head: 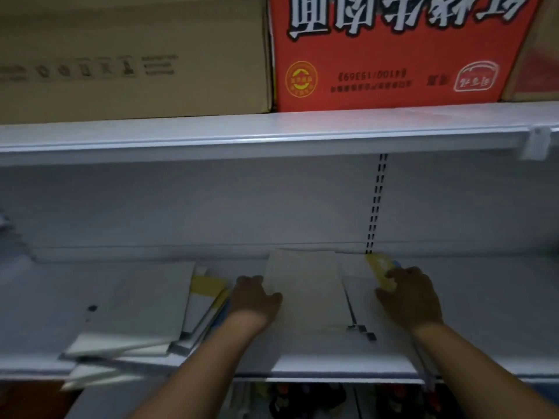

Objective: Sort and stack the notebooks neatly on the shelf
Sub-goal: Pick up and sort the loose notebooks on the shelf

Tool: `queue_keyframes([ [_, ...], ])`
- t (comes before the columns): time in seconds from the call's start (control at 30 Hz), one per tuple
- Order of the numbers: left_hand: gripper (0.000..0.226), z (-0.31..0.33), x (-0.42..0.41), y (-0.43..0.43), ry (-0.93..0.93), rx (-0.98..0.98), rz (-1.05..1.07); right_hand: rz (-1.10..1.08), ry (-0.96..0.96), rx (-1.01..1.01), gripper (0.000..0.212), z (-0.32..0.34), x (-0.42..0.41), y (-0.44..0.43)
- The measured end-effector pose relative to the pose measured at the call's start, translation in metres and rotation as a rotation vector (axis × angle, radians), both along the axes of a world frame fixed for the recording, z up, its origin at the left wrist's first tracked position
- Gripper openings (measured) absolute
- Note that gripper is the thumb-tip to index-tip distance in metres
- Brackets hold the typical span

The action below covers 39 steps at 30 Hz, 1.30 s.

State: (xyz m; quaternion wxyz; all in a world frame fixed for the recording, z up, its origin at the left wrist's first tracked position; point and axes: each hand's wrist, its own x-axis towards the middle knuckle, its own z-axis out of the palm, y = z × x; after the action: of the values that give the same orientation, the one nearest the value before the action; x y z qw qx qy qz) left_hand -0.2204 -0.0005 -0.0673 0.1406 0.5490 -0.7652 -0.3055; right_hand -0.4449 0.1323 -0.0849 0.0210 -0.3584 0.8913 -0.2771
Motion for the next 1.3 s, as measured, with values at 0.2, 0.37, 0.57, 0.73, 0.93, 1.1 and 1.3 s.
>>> queue_keyframes([
  [0.2, 0.055, 0.027, 0.117, -0.04, -0.374, -0.153, 0.202, 0.537, -0.094, -0.111, 0.028, 0.015, 0.119, -0.091],
  [0.37, 0.058, 0.02, 0.205, -0.037, -0.477, -0.168, 0.391, 0.807, -0.187, 0.058, 0.028, 0.017, 0.191, -0.146],
  [0.57, 0.034, 0.024, 0.221, -0.02, -0.34, -0.172, 0.46, 0.778, -0.03, 0.381, 0.08, 0.012, 0.213, -0.183],
  [0.73, 0.024, 0.033, 0.218, -0.023, 0.075, 0.11, 0.523, 0.739, -0.077, 0.261, 0.016, 0.027, 0.205, -0.185],
  [0.93, 0.022, 0.041, 0.166, -0.022, 0.735, 0.236, 0.45, 0.428, -0.617, -0.195, 0.023, 0.025, 0.162, -0.143],
  [1.1, 0.014, 0.029, 0.07, -0.012, 0.84, 0.219, 0.263, 0.057, -0.747, -0.515, 0.012, 0.017, 0.083, -0.071],
  [1.3, 0.024, -0.019, -0.023, 0.004, 0.669, 0.281, 0.204, -0.264, -0.442, -0.326, 0.009, 0.005, -0.014, 0.031],
])
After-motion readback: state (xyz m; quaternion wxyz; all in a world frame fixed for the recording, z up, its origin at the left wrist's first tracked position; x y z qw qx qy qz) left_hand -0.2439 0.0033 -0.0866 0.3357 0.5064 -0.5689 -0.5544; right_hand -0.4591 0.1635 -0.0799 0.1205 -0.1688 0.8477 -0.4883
